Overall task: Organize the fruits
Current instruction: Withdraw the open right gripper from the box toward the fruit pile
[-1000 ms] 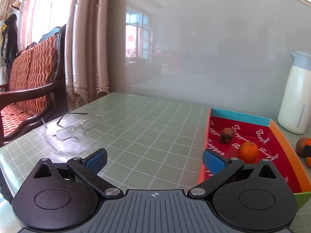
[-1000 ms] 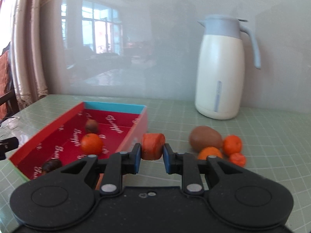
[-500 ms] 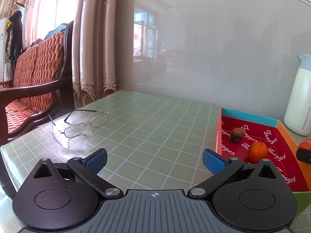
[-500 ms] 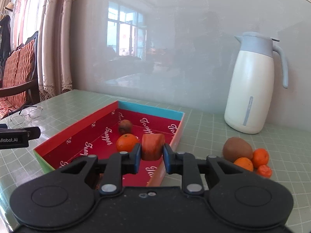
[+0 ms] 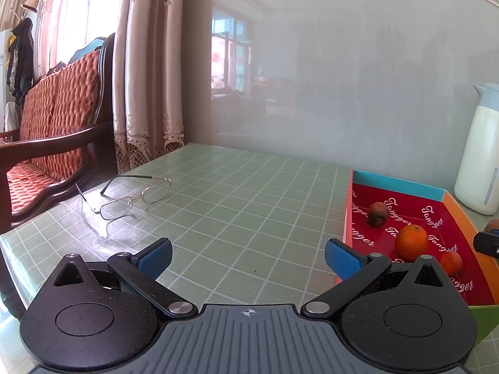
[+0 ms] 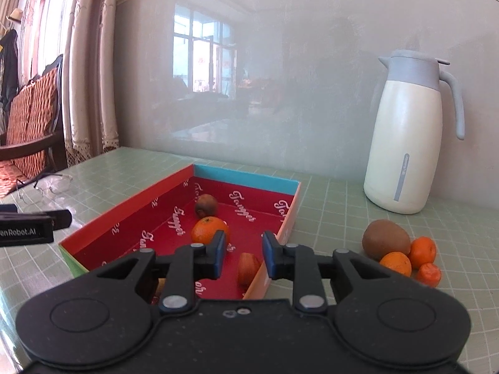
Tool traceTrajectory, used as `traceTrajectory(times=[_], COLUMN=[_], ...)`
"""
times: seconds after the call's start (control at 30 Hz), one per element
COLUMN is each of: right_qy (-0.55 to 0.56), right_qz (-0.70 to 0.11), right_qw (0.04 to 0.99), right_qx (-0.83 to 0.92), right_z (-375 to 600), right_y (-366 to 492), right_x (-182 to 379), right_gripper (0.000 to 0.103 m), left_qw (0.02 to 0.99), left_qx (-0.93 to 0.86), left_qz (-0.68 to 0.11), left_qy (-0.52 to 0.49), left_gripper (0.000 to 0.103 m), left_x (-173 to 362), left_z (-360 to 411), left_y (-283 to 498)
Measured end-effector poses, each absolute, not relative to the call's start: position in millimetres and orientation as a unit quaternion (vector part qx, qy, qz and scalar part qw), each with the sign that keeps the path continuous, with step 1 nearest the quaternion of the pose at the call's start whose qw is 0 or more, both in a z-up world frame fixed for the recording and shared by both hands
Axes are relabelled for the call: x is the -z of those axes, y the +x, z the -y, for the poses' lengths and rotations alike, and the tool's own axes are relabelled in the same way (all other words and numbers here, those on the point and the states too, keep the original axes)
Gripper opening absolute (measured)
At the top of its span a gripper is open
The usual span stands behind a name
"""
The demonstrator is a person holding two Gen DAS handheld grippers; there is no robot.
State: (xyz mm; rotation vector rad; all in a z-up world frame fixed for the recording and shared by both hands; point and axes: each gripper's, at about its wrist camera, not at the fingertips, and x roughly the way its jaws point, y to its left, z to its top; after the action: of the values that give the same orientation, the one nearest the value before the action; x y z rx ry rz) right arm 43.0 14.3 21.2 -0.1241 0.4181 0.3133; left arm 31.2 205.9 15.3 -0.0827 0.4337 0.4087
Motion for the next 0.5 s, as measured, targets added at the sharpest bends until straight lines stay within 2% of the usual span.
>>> traceTrajectory(times=[0.5], right_qy=[-0.053], right_qz=[-0.210], right_qw=[0.971], right_qx=[-0.101], right_z=[27], right_y=[47], right_x=[-26], right_gripper=[0.026], left_qw=[0.959], left_qx=[-0.187], left_qz=[-0.206], left_qy=[-0.054], left_gripper=[0.103], left_x=[-19], left_z=[-197], left_y=[34])
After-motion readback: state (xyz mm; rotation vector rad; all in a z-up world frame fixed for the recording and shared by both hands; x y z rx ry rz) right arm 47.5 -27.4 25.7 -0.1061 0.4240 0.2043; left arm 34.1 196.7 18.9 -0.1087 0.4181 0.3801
